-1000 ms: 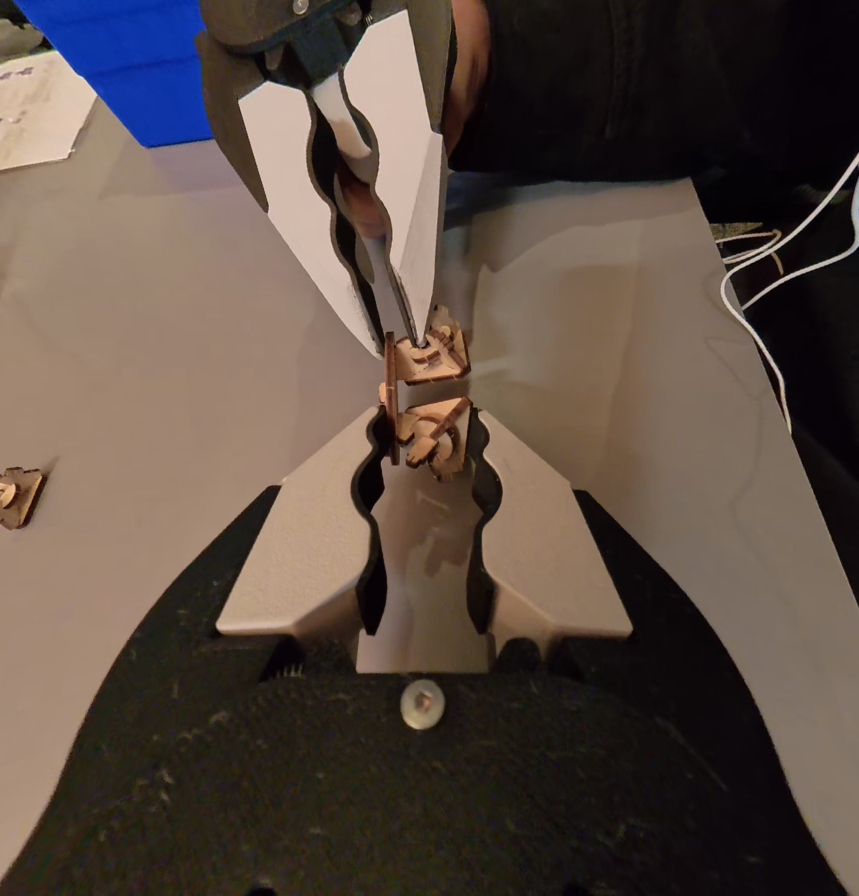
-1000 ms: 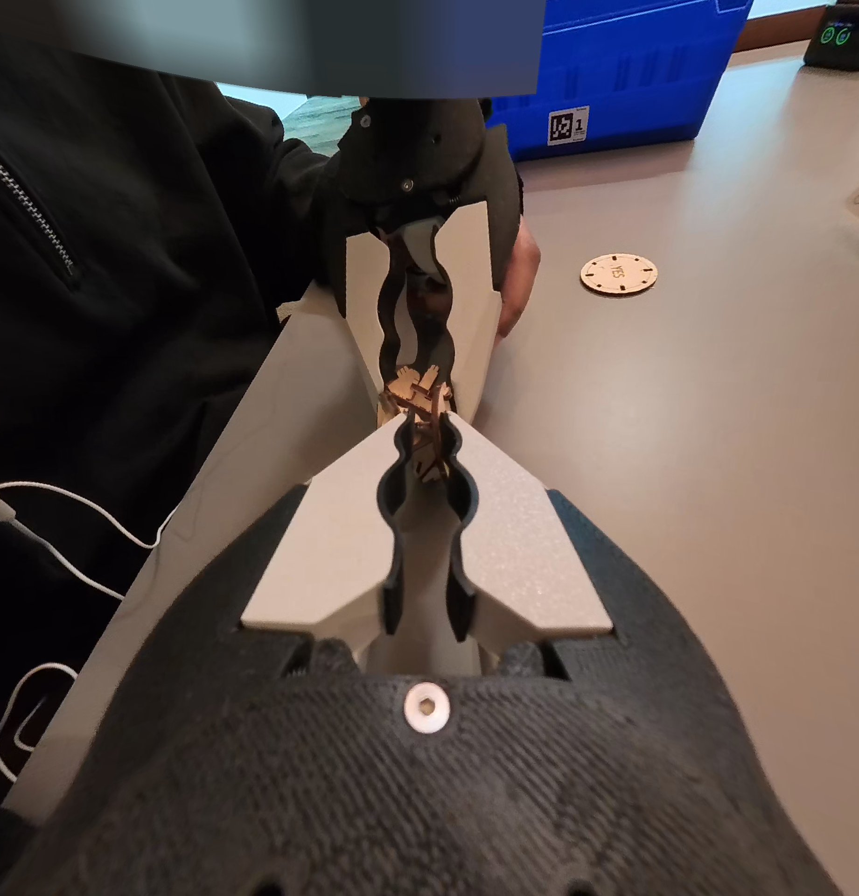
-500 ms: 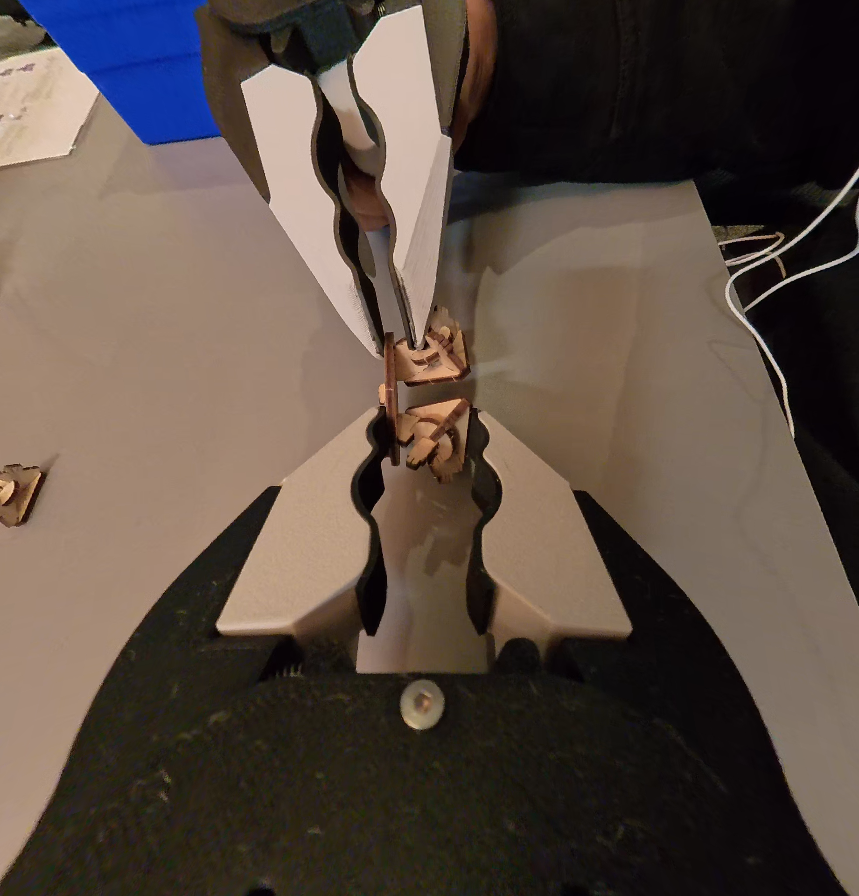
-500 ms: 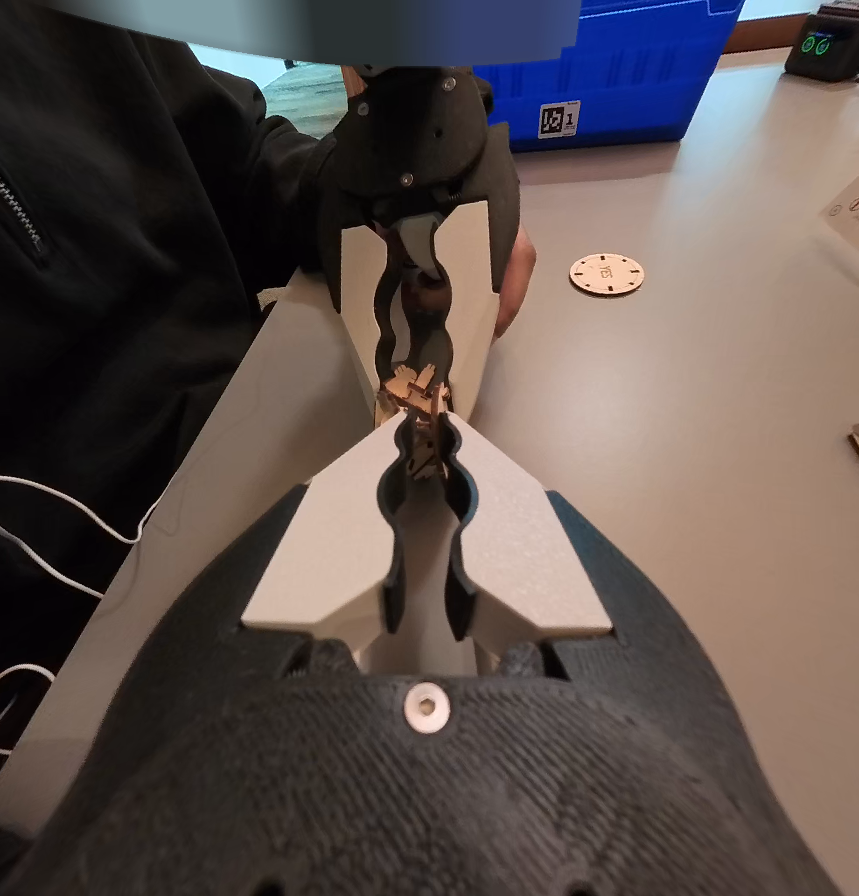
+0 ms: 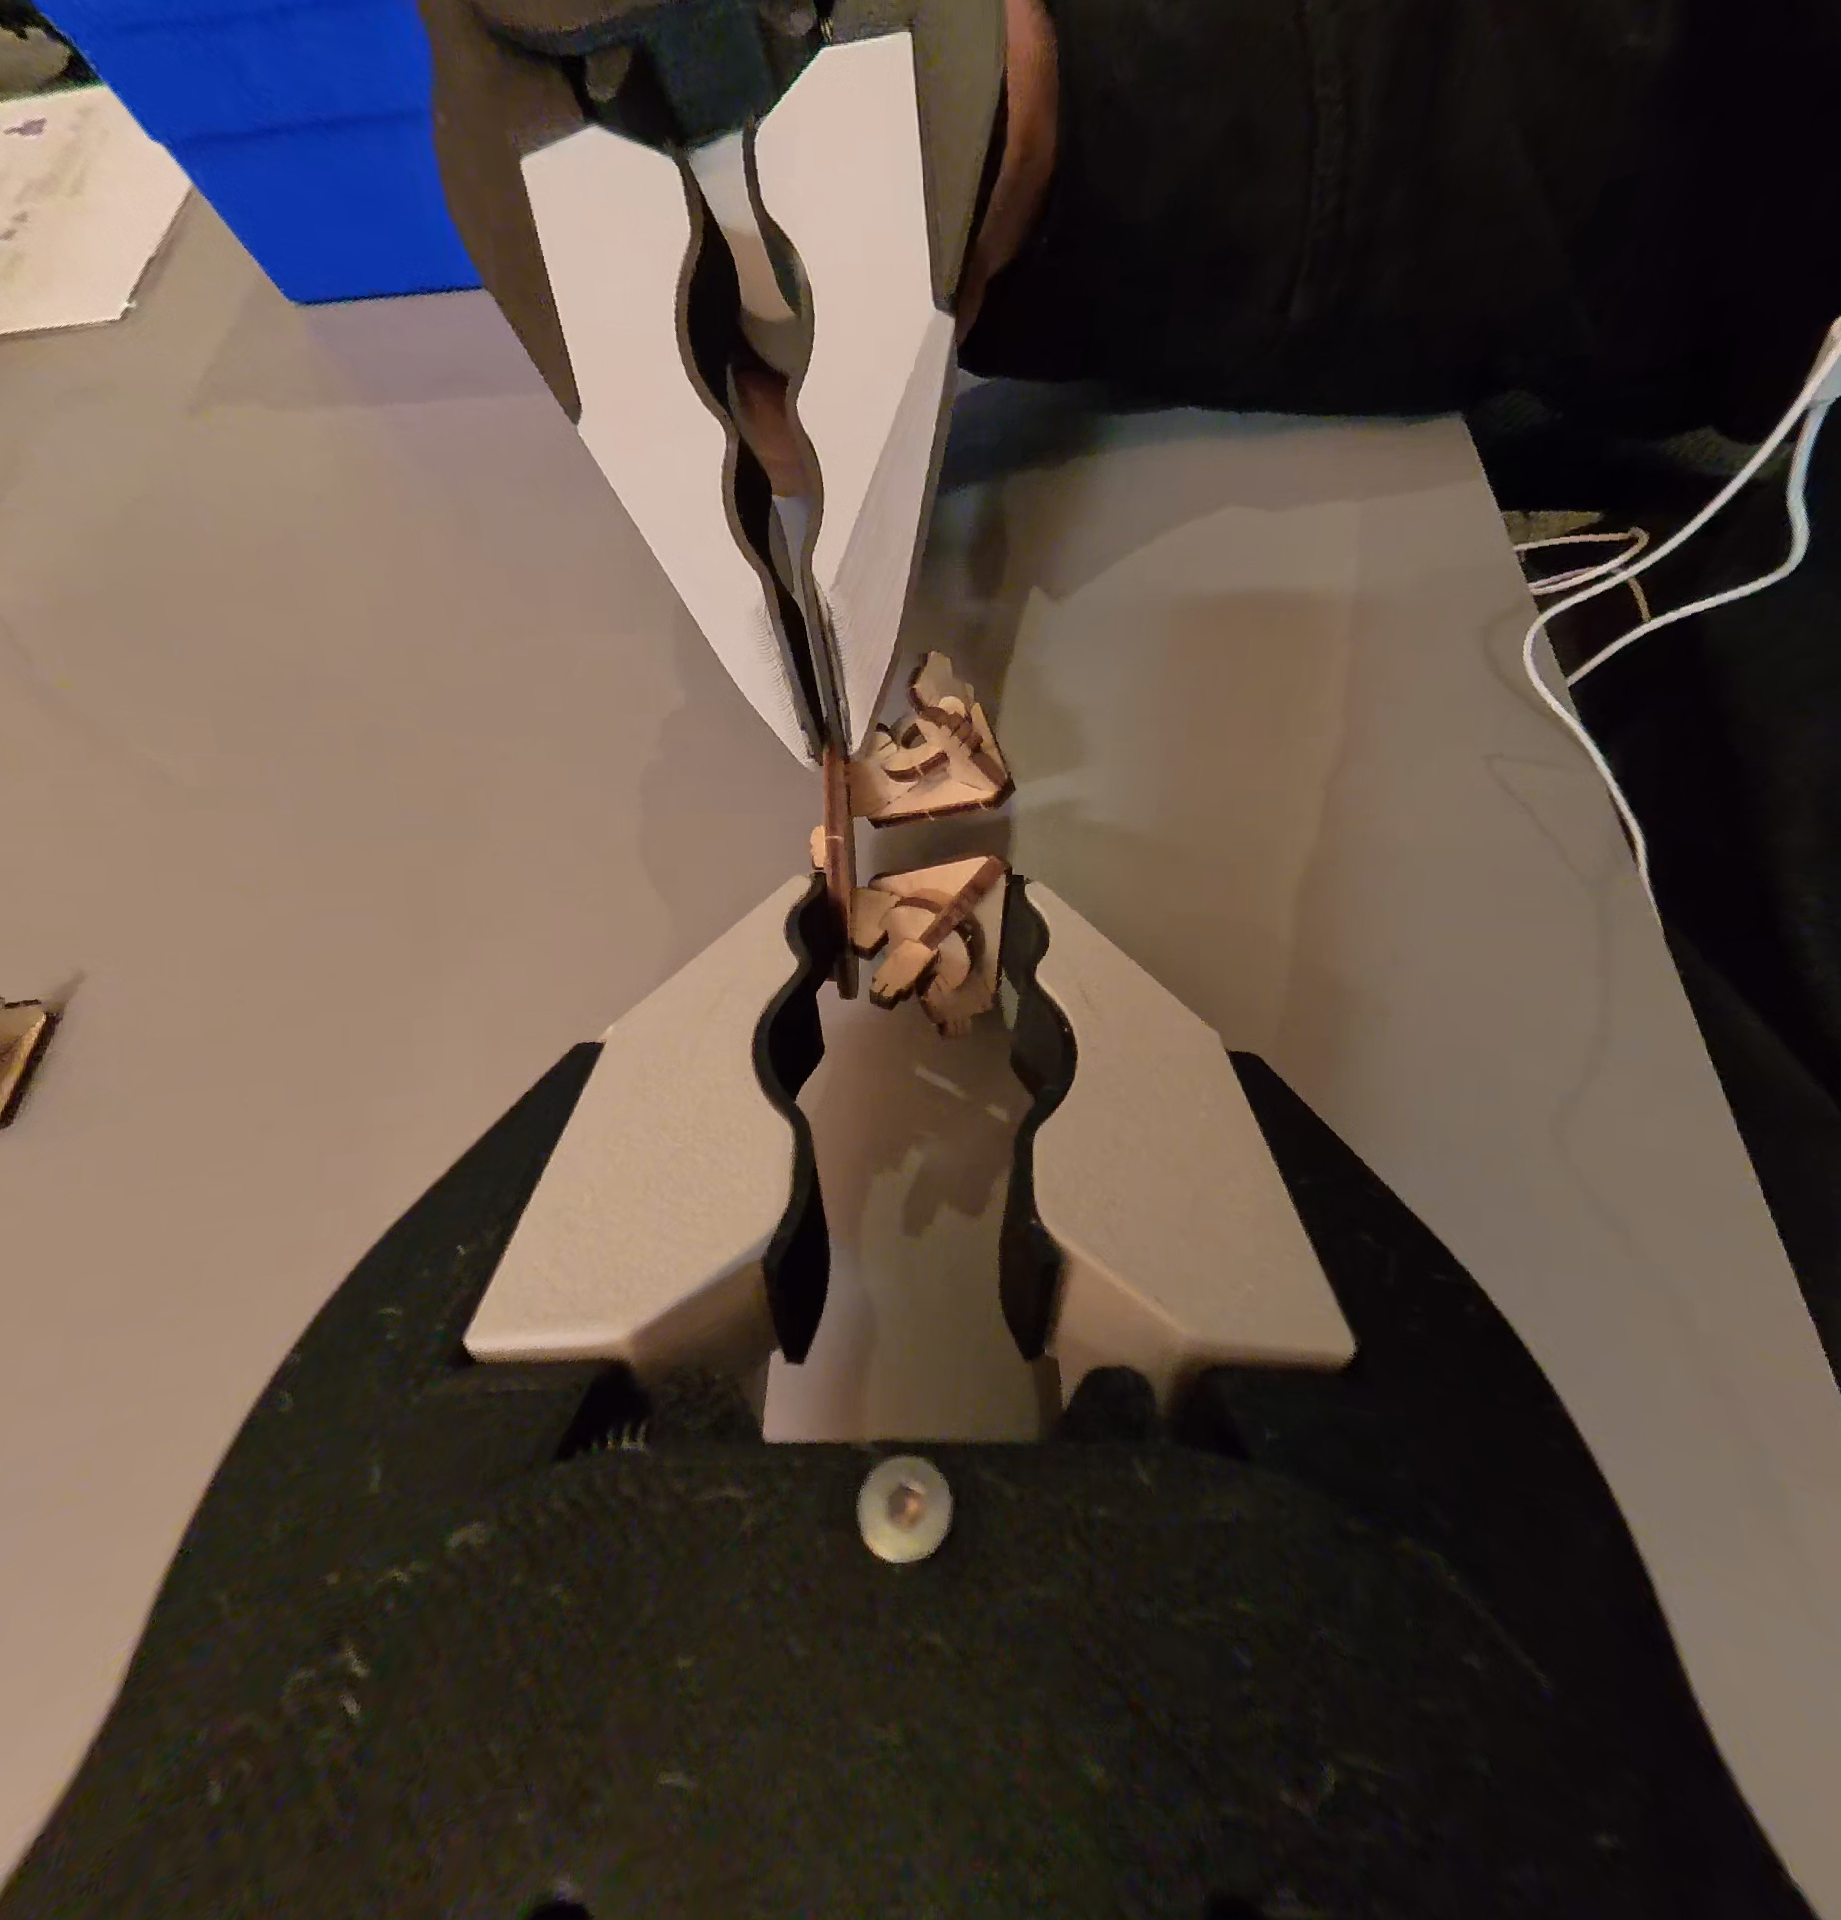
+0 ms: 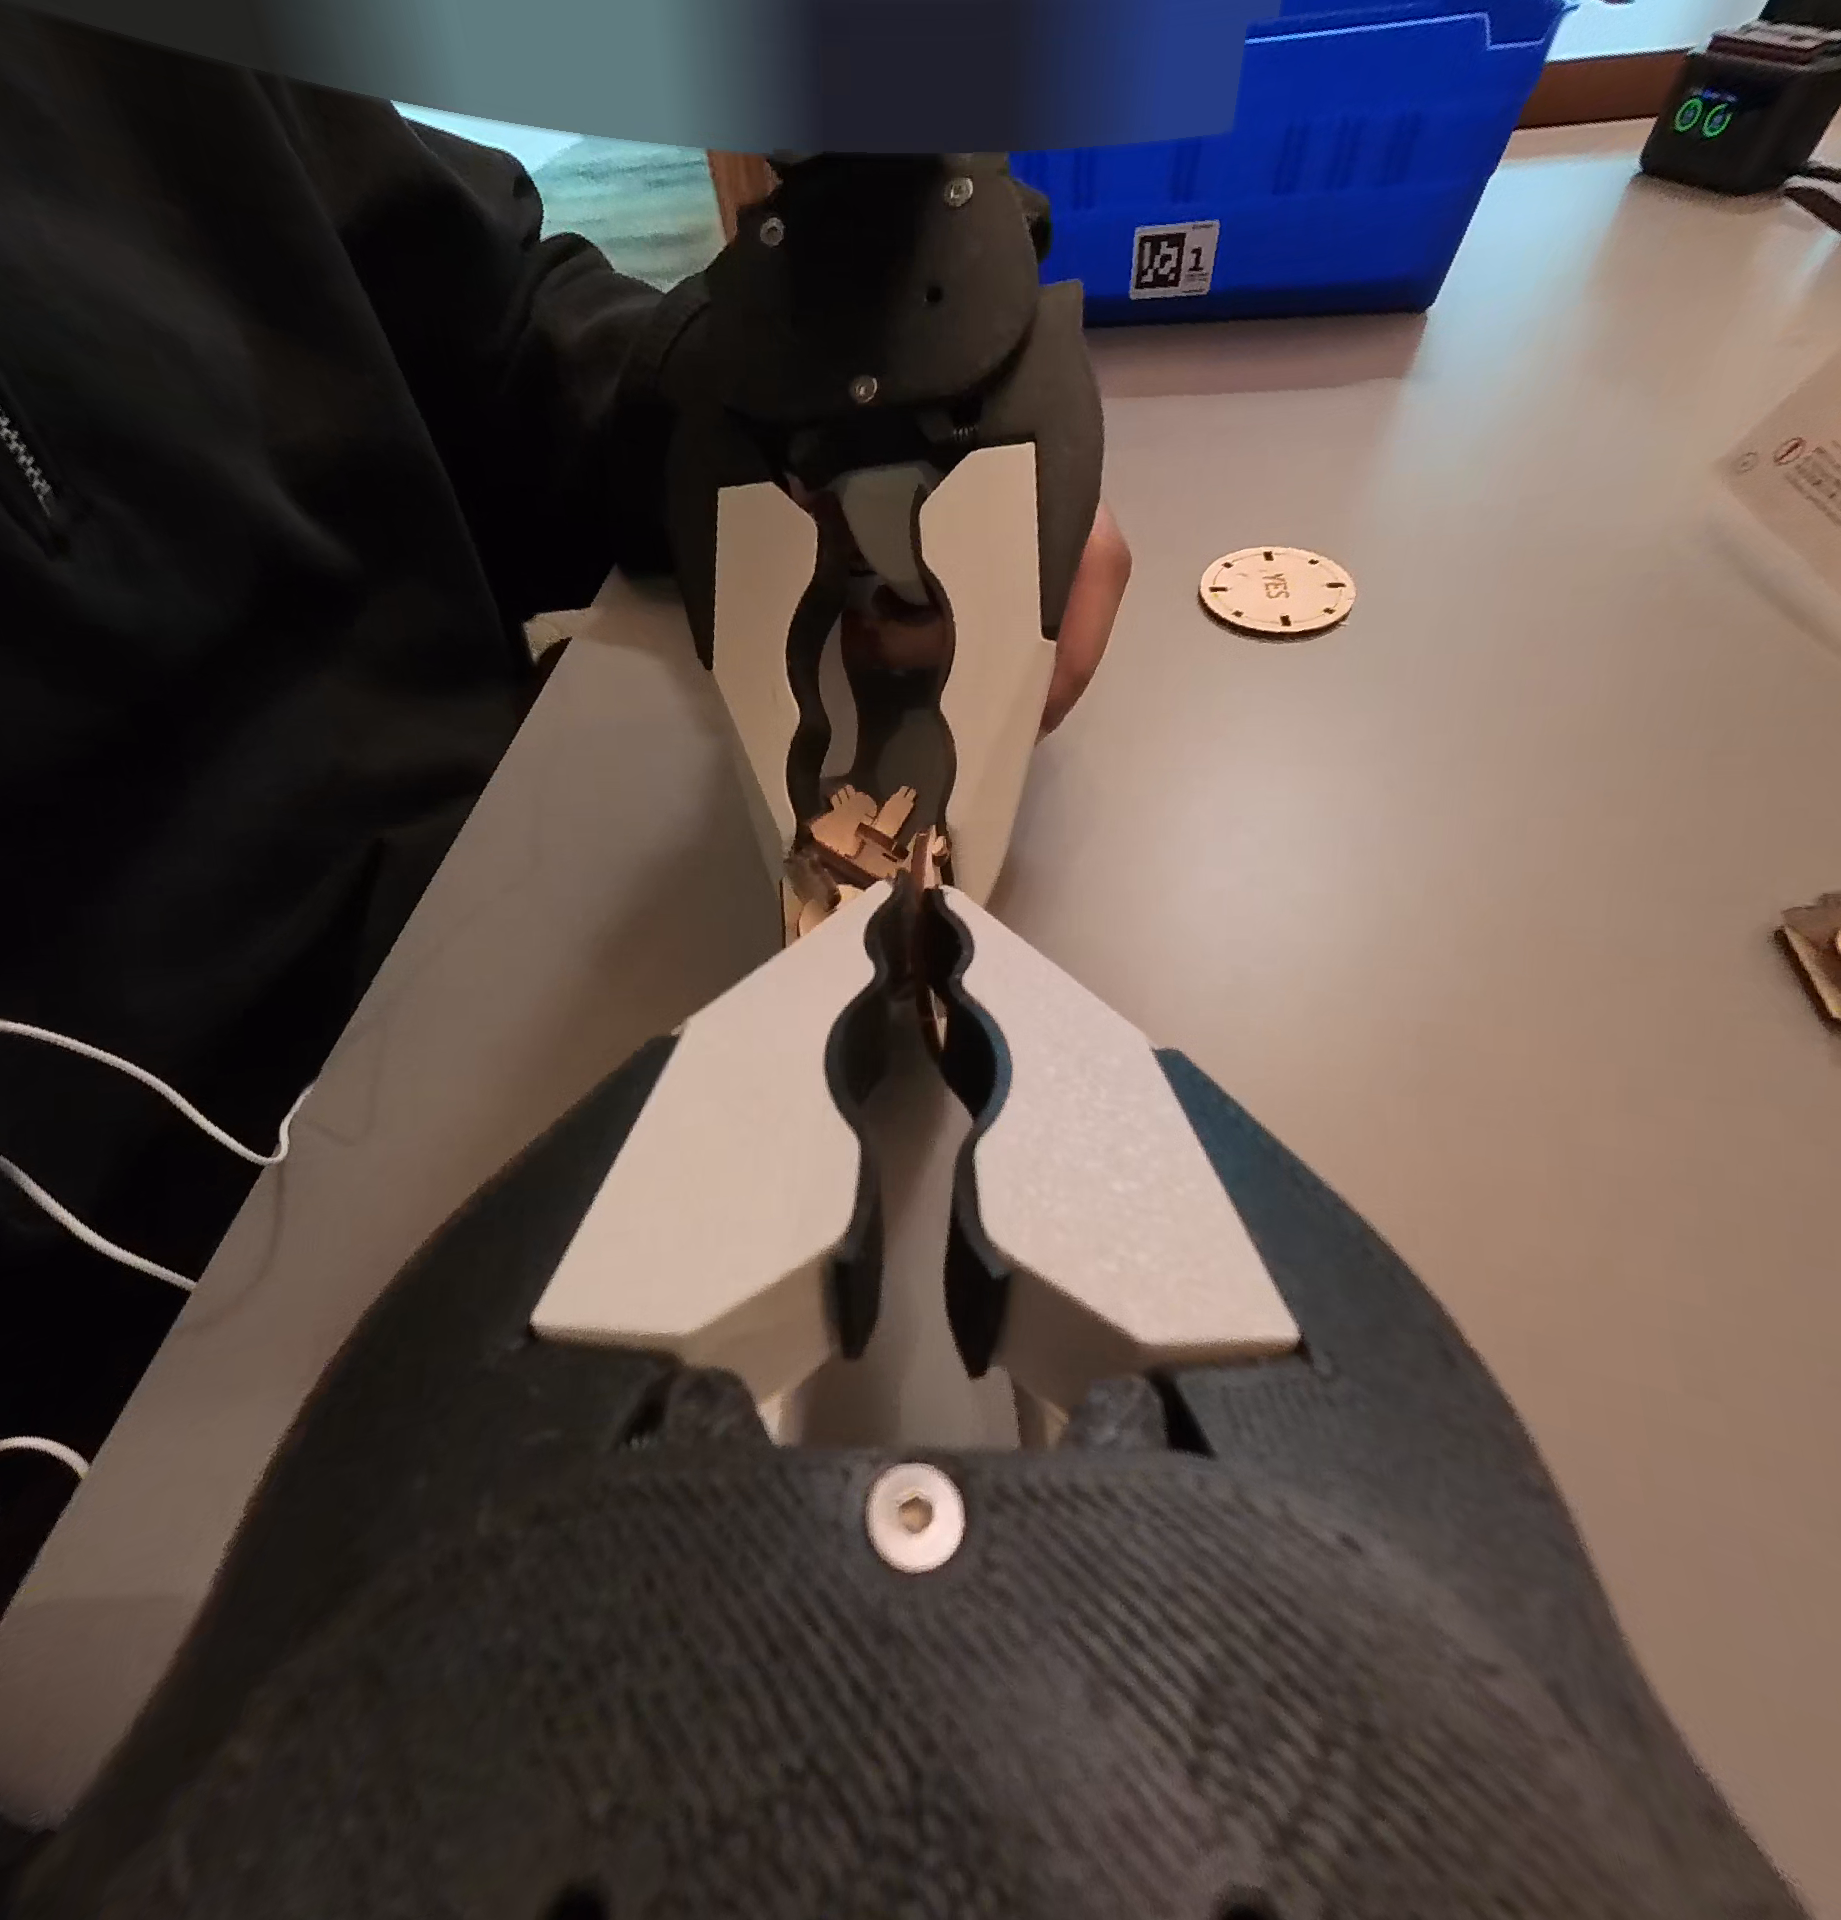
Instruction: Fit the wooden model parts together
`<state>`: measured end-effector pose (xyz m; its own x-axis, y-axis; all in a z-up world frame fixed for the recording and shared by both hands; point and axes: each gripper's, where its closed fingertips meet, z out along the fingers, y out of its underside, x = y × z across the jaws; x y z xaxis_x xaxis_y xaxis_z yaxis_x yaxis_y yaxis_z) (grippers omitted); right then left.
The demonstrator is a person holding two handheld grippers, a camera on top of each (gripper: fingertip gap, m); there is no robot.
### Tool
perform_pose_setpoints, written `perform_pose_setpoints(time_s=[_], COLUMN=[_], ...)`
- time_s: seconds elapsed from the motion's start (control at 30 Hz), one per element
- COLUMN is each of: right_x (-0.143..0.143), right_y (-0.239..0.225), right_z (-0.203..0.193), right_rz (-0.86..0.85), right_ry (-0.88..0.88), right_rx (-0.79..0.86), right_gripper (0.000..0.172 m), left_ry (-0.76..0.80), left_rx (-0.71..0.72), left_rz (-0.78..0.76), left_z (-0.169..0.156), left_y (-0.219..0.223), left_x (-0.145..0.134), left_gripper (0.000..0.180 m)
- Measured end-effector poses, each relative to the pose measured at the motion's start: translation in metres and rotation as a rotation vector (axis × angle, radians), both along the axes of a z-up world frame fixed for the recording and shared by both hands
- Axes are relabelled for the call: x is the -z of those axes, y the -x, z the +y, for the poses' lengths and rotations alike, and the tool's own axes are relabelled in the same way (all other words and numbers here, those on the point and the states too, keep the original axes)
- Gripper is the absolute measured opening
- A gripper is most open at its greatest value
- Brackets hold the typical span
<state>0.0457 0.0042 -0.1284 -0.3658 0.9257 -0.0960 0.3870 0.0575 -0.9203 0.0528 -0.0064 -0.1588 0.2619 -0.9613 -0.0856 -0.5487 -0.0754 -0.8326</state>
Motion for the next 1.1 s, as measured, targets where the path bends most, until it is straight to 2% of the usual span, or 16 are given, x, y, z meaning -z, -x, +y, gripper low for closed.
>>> perform_pose_setpoints(time_s=[0.07,0.17,0.3,0.5,0.57,0.7,0.77,0.83,1.1], right_x=[-0.002,-0.007,-0.015,-0.011,-0.012,-0.031,-0.041,-0.049,-0.055], right_y=[0.001,0.001,-0.002,0.002,0.005,0.014,0.015,0.014,0.025], right_z=[0.000,0.002,0.010,0.007,0.009,0.014,0.018,0.021,0.033], right_rz=[0.019,0.047,0.096,0.084,0.103,0.254,0.317,0.356,0.370], right_ry=[0.032,0.091,0.131,0.121,0.082,0.013,0.041,0.105,0.376], right_rx=[-0.004,0.002,0.020,0.019,0.032,0.096,0.121,0.129,0.205], right_gripper=[0.000,0.025,0.031,0.057,0.052,0.038,0.037,0.044,0.052], left_ry=[-0.008,-0.001,0.010,0.085,0.120,0.211,0.287,0.318,0.154], left_rx=[0.000,0.000,-0.018,-0.094,-0.107,-0.114,-0.115,-0.130,-0.222], left_rz=[0.005,0.004,-0.011,-0.172,-0.248,-0.421,-0.523,-0.585,-0.578], left_z=[0.000,0.000,0.003,0.017,0.020,0.021,0.022,0.026,0.035], left_y=[0.000,0.000,0.001,0.007,0.009,0.007,0.007,0.010,0.015], left_x=[0.001,0.001,0.000,-0.021,-0.031,-0.051,-0.060,-0.064,-0.073], left_gripper=[0.030,0.030,0.030,0.030,0.030,0.030,0.029,0.029,0.029])
